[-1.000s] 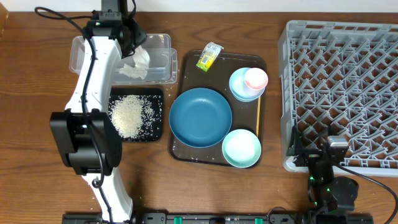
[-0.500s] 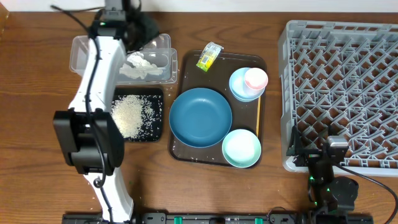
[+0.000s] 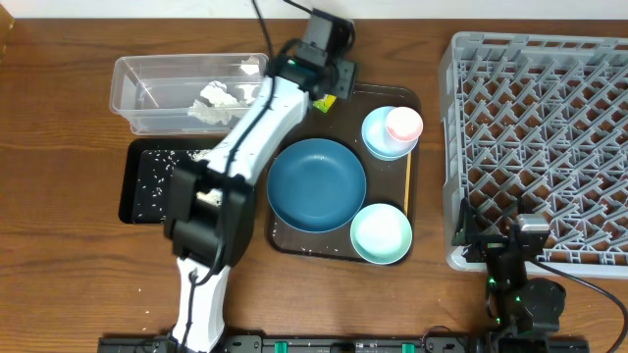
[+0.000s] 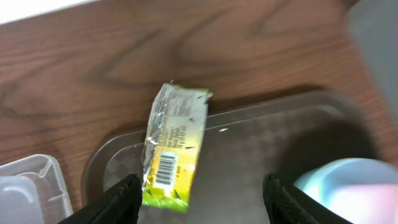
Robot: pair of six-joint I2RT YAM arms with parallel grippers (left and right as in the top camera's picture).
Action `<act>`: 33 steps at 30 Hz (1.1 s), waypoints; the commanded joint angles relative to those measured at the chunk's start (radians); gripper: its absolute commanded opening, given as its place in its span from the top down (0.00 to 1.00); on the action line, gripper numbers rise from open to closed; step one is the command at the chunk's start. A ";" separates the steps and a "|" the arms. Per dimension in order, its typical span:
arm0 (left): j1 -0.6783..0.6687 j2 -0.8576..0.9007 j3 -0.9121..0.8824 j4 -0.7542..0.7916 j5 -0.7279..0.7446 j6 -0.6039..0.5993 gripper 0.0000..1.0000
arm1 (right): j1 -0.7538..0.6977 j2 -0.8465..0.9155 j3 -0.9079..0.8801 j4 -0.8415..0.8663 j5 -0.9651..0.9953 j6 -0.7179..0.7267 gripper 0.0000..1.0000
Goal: Sort waste into correct bins and load items into the dishwasher rack
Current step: 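Reach back and grasp the yellow snack wrapper with the left gripper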
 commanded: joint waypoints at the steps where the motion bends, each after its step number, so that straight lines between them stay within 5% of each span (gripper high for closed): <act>1: 0.004 0.058 0.005 0.005 -0.073 0.075 0.36 | -0.013 -0.006 -0.001 -0.003 -0.007 -0.013 0.01; 7: -0.026 0.138 0.005 0.009 -0.075 0.312 0.31 | -0.013 -0.006 -0.001 -0.003 -0.007 -0.013 0.01; 33: -0.037 0.253 0.005 0.180 -0.265 0.306 0.32 | -0.013 -0.006 -0.001 -0.003 -0.007 -0.013 0.01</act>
